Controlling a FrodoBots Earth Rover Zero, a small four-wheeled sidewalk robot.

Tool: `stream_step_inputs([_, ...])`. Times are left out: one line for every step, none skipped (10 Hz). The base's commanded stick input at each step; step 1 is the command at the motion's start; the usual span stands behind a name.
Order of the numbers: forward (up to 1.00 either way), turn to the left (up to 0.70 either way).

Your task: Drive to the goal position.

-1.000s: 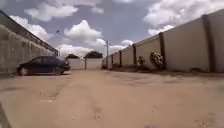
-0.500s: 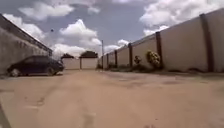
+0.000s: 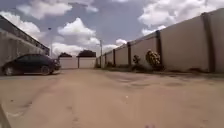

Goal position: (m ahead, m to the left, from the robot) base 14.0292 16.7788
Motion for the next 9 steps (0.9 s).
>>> stream_step_inputs([0.60,0.15])
stream_step_inputs([0.60,0.15])
stream_step_inputs([0.60,0.15])
stream_step_inputs([0.60,0.15])
stream_step_inputs([0.60,0.15])
stream_step_inputs([0.60,0.15])
stream_step_inputs([0.60,0.15])
stream_step_inputs([0.60,0.15])
stream_step_inputs([0.60,0.15])
